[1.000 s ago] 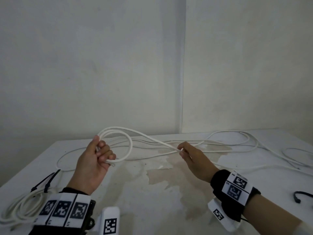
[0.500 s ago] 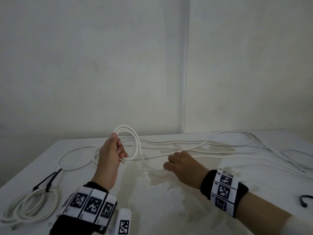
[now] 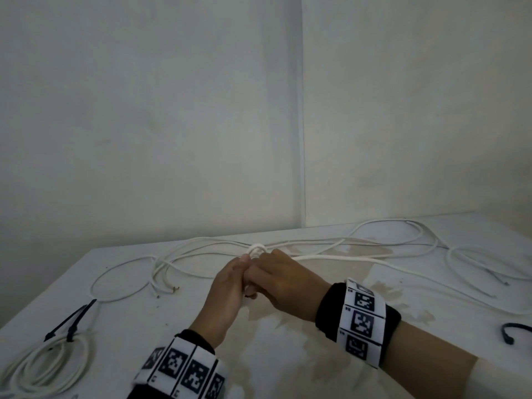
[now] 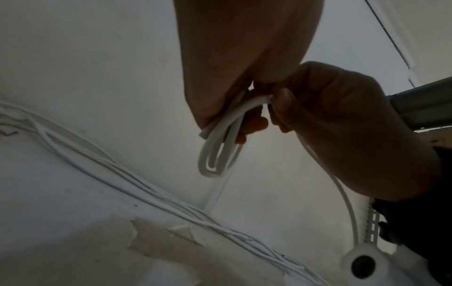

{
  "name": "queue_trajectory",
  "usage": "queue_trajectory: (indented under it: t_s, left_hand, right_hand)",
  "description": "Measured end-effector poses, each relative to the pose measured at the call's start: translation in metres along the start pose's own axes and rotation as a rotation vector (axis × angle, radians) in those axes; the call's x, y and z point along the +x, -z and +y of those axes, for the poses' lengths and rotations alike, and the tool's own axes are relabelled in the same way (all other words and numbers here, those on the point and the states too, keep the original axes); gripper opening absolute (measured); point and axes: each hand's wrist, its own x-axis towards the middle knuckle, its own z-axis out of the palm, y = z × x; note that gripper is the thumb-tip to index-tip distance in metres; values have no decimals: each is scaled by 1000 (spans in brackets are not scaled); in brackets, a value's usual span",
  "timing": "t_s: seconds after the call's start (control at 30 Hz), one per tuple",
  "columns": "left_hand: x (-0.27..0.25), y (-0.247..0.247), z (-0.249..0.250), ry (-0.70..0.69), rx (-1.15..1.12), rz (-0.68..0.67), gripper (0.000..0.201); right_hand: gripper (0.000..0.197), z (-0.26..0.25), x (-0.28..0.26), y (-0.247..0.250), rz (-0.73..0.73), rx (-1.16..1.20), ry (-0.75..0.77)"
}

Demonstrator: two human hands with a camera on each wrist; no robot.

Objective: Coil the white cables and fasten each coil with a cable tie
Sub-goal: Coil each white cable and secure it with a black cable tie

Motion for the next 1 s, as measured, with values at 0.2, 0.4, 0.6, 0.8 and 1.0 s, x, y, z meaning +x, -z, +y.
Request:
queue_trajectory:
  t_s: [0.2, 0.4, 0.6, 0.8, 1.0]
  left_hand:
    - [-1, 0, 4, 77, 100, -55, 35]
    - [-3, 3, 12, 169, -61, -216, 36]
    - [-4, 10, 16, 256, -244, -278, 37]
    - [-3, 16, 10, 291, -377, -281, 39]
    - [-2, 13, 6, 240, -415, -173, 39]
  right_hand:
    - [18, 4, 6, 1, 57, 177, -104]
    - [15, 14, 4, 6, 41, 275, -234]
    - [53, 25, 7, 4, 70, 34, -157]
    - [60, 25, 7, 12, -176, 209, -397]
    - [32, 21, 9, 17, -270, 540, -681]
